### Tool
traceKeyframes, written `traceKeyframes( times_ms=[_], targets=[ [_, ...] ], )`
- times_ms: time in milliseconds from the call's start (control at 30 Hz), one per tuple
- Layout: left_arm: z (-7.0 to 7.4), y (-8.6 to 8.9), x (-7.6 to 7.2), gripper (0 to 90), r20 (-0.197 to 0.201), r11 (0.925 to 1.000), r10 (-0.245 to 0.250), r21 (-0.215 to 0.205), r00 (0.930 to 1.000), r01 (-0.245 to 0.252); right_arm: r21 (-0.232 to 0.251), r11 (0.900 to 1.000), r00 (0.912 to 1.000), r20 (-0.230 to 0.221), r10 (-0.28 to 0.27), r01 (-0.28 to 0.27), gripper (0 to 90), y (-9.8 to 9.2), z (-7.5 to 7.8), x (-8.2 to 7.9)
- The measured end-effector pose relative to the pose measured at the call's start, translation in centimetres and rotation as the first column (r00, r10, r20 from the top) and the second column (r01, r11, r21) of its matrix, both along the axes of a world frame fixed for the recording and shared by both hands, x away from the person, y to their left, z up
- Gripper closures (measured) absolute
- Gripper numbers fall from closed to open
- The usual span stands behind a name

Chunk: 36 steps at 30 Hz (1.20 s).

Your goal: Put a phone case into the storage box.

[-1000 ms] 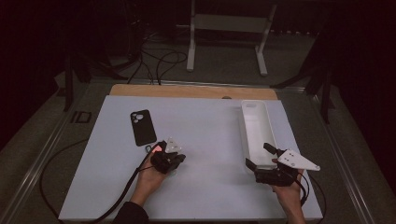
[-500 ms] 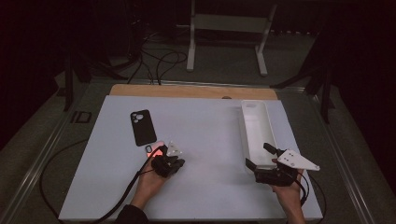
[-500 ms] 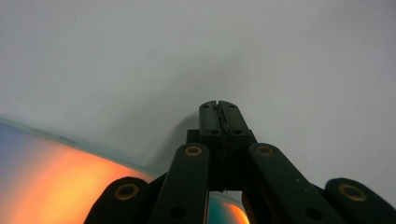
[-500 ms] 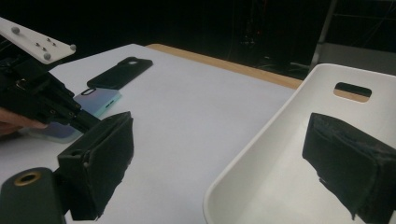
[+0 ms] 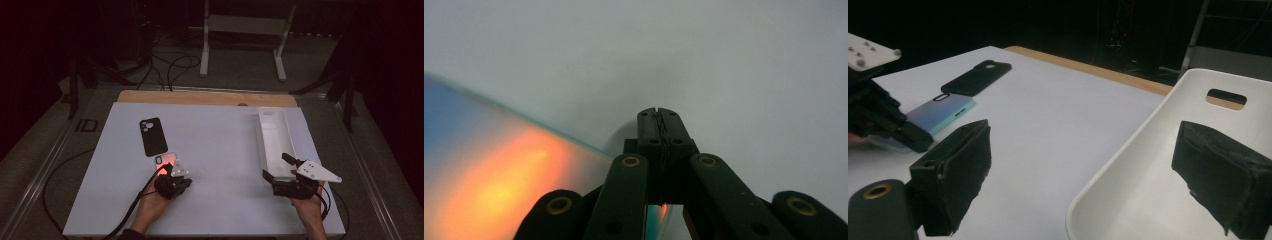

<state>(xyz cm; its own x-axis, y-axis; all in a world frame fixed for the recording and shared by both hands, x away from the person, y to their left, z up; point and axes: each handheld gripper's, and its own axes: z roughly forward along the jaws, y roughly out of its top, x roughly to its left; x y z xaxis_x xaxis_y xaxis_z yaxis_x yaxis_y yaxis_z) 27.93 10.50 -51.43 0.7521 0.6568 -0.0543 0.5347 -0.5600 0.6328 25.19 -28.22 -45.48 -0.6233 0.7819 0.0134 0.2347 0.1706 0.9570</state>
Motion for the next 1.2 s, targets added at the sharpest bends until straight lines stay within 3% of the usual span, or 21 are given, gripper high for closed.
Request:
traceKeyframes(
  times_ms=[100,433,700,833,967,1000,1200],
  targets=[
    [0.1,0.6,-0.5,89.5,-0.004,1.0000,0.006,0.004,1.0000,-0.006,-0.001,1.000,1.0000,-0.001,0.000,0.000,8.8,0.0,0.0,0.0],
    [0.2,5.9,-2.8,89.2,-0.026,0.9960,0.089,0.001,0.9957,-0.089,-0.006,1.000,1.0000,0.000,0.004,-0.004,8.8,0.2,0.0,0.2],
    [0.4,7.8,-3.7,88.2,-0.024,0.9908,0.132,0.033,0.9909,-0.131,-0.012,1.000,1.0000,-0.001,0.004,-0.004,8.8,0.3,-0.1,0.3],
    [0.6,9.5,-4.2,87.9,-0.022,0.9817,0.184,0.053,0.9826,-0.183,-0.011,1.000,1.0000,-0.002,0.003,-0.003,8.8,0.1,0.0,0.5],
    [0.5,10.2,-4.3,87.9,-0.023,0.9762,0.214,0.044,0.9766,-0.212,-0.011,1.000,1.0000,0.000,0.001,-0.001,8.8,0.1,0.0,0.6],
    [0.4,10.4,-4.5,88.3,-0.026,0.9722,0.233,0.031,0.9721,-0.232,-0.015,1.000,1.0000,-0.001,0.000,0.000,8.8,0.1,0.1,0.7],
    [0.3,10.3,-4.7,88.6,-0.014,0.9708,0.239,0.031,0.9710,-0.238,-0.016,1.000,1.0000,-0.001,0.003,-0.003,8.8,0.2,0.0,0.8]
  ],
)
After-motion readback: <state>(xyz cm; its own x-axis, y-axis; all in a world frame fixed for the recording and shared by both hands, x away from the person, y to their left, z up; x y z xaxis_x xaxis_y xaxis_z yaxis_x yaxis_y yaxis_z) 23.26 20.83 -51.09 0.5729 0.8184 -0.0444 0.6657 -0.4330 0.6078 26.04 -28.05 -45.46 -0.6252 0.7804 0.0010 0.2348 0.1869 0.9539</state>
